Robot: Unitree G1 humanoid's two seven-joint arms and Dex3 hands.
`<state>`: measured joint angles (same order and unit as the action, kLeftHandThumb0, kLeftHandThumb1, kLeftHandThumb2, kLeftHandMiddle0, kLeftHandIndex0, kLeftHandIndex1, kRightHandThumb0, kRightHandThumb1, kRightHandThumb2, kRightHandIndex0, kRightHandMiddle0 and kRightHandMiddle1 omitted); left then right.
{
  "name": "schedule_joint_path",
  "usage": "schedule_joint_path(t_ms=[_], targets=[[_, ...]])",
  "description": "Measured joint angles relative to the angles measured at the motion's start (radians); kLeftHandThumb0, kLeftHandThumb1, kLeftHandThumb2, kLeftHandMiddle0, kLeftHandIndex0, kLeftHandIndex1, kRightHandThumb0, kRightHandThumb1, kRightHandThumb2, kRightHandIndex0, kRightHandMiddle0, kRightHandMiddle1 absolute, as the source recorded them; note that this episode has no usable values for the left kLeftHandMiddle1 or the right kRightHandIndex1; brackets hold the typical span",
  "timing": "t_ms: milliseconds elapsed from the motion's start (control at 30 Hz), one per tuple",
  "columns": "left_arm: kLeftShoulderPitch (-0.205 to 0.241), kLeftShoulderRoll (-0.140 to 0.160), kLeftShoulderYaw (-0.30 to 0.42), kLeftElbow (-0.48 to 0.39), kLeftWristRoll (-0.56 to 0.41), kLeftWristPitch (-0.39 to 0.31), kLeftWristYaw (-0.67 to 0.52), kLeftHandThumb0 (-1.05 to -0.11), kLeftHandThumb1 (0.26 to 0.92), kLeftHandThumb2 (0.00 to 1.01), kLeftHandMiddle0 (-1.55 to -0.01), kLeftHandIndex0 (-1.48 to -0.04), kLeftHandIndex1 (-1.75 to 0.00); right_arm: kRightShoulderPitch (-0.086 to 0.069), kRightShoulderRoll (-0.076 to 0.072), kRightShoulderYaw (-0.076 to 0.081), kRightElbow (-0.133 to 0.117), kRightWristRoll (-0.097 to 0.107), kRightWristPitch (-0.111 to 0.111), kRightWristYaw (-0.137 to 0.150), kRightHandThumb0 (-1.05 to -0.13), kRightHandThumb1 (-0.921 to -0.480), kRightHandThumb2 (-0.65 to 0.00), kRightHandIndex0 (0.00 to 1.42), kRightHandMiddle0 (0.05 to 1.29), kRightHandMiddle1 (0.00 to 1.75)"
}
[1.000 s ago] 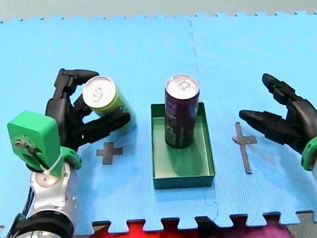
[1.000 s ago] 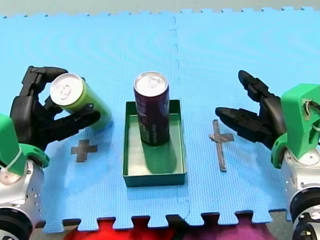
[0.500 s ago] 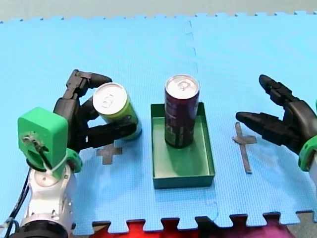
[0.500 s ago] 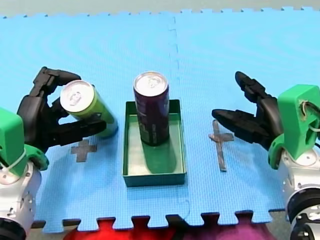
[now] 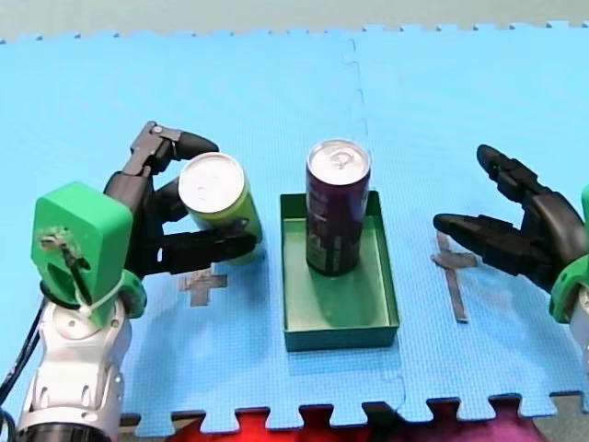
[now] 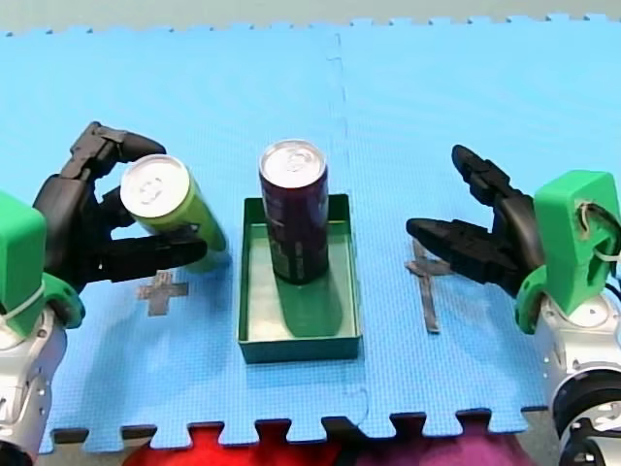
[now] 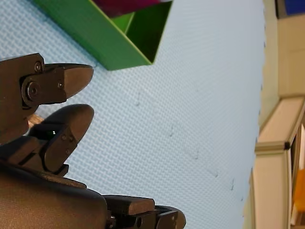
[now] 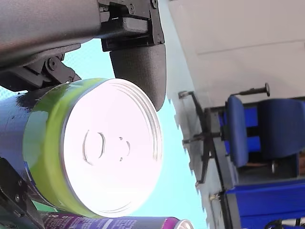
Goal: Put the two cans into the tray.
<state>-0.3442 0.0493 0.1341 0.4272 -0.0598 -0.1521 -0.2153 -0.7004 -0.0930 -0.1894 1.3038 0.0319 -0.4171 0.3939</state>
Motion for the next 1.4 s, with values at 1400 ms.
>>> schedule_joint_path(t_ms=[1400], targets=[[0.031, 0.096, -0.048, -0.569, -0.103, 0.396, -0.018, -0.158, 0.77, 0.01, -0.89, -0.48, -1.75, 0.016, 0.014, -0.015, -0.003, 0.014, 0.014, 0.03, -1.048, -0.921, -0.187, 0.8, 0.12, 0.0]])
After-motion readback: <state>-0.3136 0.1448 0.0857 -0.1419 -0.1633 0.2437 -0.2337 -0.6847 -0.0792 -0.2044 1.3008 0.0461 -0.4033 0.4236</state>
